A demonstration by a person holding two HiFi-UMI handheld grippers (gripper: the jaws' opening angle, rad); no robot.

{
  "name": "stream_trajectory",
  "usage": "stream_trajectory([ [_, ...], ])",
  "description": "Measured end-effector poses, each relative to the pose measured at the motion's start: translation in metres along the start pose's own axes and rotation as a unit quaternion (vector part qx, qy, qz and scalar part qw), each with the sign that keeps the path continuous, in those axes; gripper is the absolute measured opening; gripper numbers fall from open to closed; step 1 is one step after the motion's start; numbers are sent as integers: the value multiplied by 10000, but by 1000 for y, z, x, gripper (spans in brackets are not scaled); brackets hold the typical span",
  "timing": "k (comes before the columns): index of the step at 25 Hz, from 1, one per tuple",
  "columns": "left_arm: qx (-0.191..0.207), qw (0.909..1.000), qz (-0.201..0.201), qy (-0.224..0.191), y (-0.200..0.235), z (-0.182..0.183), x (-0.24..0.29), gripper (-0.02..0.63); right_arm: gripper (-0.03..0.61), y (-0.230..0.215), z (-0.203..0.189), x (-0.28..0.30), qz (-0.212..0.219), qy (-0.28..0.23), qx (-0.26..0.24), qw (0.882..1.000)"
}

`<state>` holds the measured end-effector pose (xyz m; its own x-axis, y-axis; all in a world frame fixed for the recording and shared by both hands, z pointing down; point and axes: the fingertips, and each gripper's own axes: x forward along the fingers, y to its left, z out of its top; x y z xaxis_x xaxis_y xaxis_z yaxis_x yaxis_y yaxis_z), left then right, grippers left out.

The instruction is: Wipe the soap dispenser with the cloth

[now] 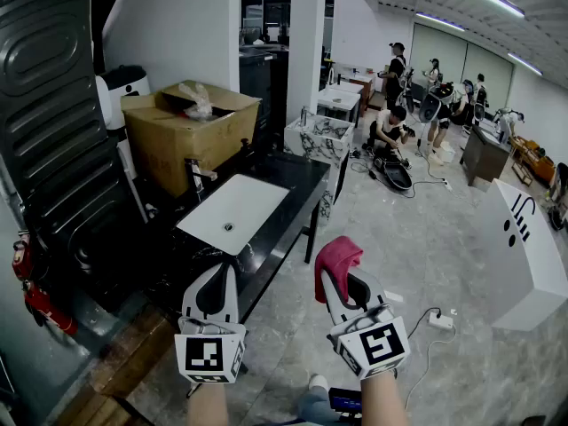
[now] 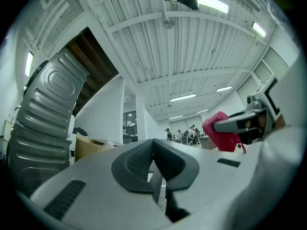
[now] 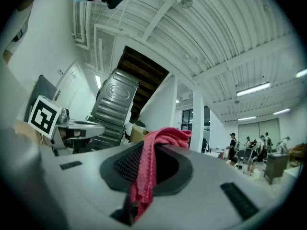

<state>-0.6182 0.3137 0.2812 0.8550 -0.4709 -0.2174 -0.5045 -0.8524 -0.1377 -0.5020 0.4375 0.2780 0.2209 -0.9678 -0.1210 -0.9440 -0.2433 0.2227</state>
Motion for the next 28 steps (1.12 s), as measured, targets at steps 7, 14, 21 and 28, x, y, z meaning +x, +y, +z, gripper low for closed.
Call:
stream_trajectory([
  [7,84,9999,98,48,-11,-12,59,12,48,-50,-21,38,172,50,38,9998],
  [14,87,9990,425,74,-33,-26,133,12,48,-120,-44,77,505,-21,175,9986],
  [21,-5,9973,729,40,-69,-40,193,12,49,-191,-70,96,718,-40,311,9969],
  [28,57,9966,806,156,-81,-52,244,12,49,-235,-97,117,749,16,562,9956],
])
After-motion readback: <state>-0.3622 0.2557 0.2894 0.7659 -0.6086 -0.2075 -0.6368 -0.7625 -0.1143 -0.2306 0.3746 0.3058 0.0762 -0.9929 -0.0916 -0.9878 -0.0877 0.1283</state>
